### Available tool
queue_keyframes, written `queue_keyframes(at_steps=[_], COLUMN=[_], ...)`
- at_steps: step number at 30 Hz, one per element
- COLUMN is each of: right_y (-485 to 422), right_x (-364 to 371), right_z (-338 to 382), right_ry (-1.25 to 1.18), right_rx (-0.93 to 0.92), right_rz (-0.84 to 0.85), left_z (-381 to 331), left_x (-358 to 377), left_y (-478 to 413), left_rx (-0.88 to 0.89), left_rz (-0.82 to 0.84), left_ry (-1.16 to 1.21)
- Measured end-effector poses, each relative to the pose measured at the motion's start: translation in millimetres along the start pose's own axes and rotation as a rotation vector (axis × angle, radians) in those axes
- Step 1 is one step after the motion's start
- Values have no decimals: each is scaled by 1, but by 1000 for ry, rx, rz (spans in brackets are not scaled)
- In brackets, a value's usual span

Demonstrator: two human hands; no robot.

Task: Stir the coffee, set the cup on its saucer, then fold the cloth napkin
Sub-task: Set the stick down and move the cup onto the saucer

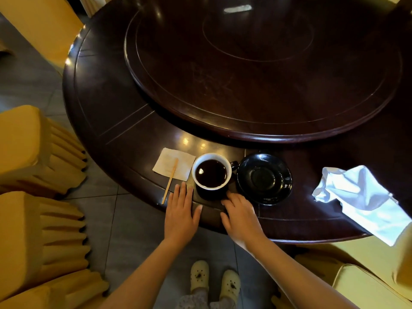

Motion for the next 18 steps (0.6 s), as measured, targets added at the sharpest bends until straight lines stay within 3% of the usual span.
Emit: queue_keyframes(at_steps=[4, 7, 14, 18], right_y=[-7, -27, -85, -98], right_x=[-50, -82, -67, -62], right_z=[-4, -23, -48, -46], right_ry=[-218, -224, -35, -33], right_rx=[-57, 3, 50, 25], right_rz=[-109, -202, 257, 369], left_z=[1, 1, 4, 4], left_x=[8, 10, 12, 12], left_y=[1, 1, 0, -1], left_rx=[-6, -20, -21, -20], left_rz=[50, 73, 75, 78], left_ry=[-97, -115, -129, -134])
Point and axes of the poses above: each hand's wrist, its own y-axis away from the middle knuckle, its own x-axis out of the palm, z = x × y, the point moved 7 cm from there along -y, towards the middle knuckle, and after that the axes turned 3 degrees about z, right-handed, at the moved point
